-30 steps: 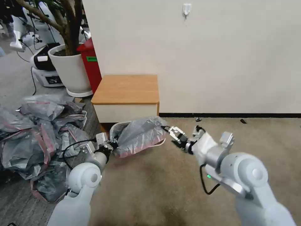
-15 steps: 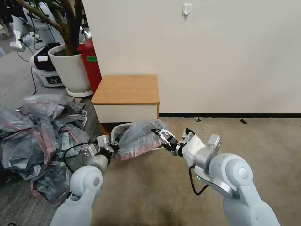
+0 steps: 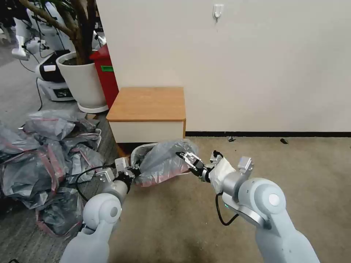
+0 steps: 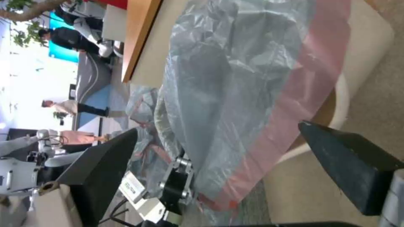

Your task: Pick up the garbage bag from the table and place it over the trash can.

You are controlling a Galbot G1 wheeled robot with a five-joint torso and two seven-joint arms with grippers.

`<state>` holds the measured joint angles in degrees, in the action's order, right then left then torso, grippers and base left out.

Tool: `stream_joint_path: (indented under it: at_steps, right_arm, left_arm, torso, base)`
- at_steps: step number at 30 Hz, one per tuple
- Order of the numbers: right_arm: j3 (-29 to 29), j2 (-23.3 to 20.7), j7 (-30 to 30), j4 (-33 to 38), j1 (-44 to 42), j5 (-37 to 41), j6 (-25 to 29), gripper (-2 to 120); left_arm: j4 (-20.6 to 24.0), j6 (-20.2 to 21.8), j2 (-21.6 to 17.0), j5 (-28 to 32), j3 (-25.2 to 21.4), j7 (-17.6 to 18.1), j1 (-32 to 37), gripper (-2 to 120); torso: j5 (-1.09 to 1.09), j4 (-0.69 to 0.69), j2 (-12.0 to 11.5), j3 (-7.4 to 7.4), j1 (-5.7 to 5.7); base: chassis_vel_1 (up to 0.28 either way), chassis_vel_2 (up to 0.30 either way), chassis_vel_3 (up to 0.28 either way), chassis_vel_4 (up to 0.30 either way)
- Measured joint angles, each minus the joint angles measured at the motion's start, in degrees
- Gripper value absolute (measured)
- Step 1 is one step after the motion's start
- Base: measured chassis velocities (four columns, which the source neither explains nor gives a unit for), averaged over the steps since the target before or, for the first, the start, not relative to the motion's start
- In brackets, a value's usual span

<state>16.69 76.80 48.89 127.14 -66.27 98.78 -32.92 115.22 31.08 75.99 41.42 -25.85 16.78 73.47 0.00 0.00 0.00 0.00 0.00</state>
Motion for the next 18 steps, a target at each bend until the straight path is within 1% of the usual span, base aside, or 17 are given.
stream_joint_path:
  at_steps: [18]
  right_arm:
    - [-0.61,0.44,-0.13,-1.03,-0.17,-2.0,-0.21,98]
  left_arm:
    - [0.47,0.0,0.07,0.03,-0.07,-0.02,0.16,2]
  torso:
    - [0.0,0.0,0.0,0.0,0.0]
  base:
    - [0.0,0.0,0.0,0.0]
